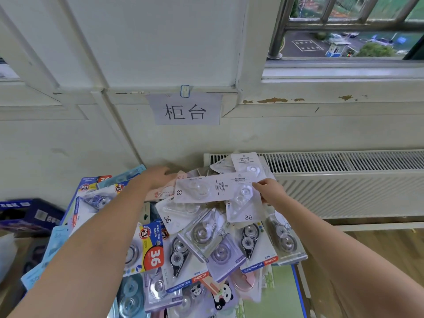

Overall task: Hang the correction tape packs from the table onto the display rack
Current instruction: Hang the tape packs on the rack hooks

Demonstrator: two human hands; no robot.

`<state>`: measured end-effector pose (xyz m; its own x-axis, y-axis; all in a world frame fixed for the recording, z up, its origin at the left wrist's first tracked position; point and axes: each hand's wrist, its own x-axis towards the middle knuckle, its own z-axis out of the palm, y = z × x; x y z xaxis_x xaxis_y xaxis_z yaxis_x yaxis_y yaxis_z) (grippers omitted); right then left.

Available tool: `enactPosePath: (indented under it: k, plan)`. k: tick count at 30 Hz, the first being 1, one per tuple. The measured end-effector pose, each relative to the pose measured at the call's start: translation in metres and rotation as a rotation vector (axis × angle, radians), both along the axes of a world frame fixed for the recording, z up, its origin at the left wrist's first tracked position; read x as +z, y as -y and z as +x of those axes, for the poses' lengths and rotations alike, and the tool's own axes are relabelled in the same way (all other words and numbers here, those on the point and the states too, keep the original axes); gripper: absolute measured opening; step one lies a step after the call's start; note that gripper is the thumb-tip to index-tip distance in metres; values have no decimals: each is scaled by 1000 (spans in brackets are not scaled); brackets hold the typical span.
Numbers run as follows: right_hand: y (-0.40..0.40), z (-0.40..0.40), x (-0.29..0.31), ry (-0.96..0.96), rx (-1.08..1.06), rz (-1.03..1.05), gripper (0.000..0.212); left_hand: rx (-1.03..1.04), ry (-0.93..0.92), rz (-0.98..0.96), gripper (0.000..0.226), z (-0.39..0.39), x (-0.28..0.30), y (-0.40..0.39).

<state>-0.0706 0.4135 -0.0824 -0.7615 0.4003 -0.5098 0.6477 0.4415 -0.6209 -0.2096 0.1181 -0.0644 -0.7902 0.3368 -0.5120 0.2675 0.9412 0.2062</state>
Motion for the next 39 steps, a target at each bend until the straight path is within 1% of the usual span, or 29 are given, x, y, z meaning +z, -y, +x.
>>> enactPosePath:
  k: [2, 5, 7, 9, 12, 13, 16, 19, 21, 23, 24, 26, 27, 29, 31, 32, 33, 37, 39]
  plan:
    - [2, -2, 0, 17, 10, 26, 40, -2, -5, 1, 47, -2, -2, 4]
    - [1, -7, -3, 24, -5, 30, 45, 17, -37, -2, 49, -5, -3, 10]
    - [1, -11, -4, 28, -9, 57, 40, 21, -16, 1, 51, -9, -6, 14]
    - [0, -17, -6, 2, -13, 101, 40, 6, 19, 6, 54, -14, -11, 19]
    - [1, -24, -6, -11, 29, 202, 24, -3, 48, 37, 55, -18, -16, 23]
    - [1, -26, -5, -5, 37, 242, 22, -3, 46, 48, 54, -19, -16, 25]
    - [2, -30, -1, -11, 27, 333, 33, -24, 15, 67, 48, -25, -19, 28]
    - [10, -40, 4, -107, 131, 425, 33, -35, -10, 74, 35, -27, -16, 29]
    - [26, -52, 9, -189, 224, 394, 38, -30, -19, 103, 24, -27, -14, 28]
    - [48, -65, 15, -199, 391, 350, 40, -40, -26, 126, 22, -27, -13, 30]
    - [59, -72, 15, -174, 498, 339, 37, -44, -34, 128, 26, -26, -13, 32]
    - [80, -87, 15, -88, 688, 337, 19, -39, -47, 139, 30, -26, -13, 35]
    - [87, -94, 15, -53, 754, 336, 18, -31, -47, 148, 29, -26, -14, 36]
    - [96, -103, 14, -5, 830, 324, 28, -23, -51, 152, 30, -27, -15, 38]
    - [101, -107, 17, 2, 874, 297, 31, -15, -61, 159, 33, -27, -14, 40]
    - [102, -109, 18, 3, 874, 271, 28, 6, -58, 179, 34, -27, -15, 41]
    - [103, -110, 19, 0, 861, 248, 23, 30, -53, 199, 35, -27, -15, 43]
    - [104, -114, 18, -39, 771, 148, 25, 86, -32, 221, 45, -29, -12, 50]
    - [104, -117, 18, -55, 711, 70, 24, 133, -31, 251, 46, -31, -7, 54]
